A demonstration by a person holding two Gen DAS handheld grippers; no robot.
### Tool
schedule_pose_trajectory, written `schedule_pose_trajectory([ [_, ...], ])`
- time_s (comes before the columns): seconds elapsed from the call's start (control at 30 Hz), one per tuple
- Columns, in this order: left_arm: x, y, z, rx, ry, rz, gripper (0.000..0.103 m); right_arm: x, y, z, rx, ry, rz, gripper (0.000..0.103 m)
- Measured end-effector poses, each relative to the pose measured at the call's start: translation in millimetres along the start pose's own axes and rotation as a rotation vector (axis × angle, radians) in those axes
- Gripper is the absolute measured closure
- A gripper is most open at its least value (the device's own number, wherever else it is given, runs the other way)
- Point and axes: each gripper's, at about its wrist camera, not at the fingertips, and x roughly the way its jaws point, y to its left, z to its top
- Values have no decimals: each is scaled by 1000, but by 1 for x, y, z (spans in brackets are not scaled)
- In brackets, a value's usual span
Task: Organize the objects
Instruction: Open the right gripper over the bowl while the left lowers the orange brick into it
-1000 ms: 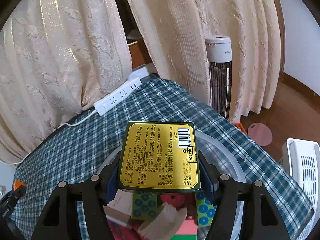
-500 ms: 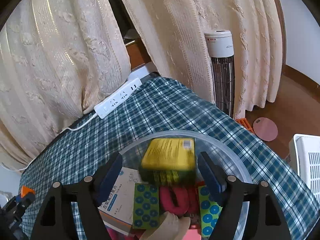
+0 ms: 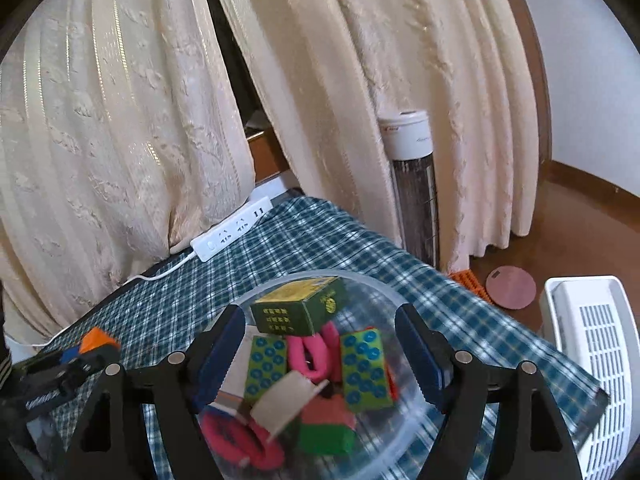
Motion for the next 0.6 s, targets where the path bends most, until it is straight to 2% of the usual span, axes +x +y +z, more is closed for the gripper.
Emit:
schedule_pose_trajectory([
  [0.3,34,-38,12,58,46,-60,65,-14,-16,-8,13,-25,-6,22],
  [0.5,53,-48,17,47,72,-80,64,-16,-25,-12,29,-19,2,22],
  [0.53,56,-48,18,39,78,-85,62,-16,-26,-13,33,-18,2,22],
  [0.6,61,-48,18,20,88,-91,47,-16,-29,-15,39,-15,3,22],
])
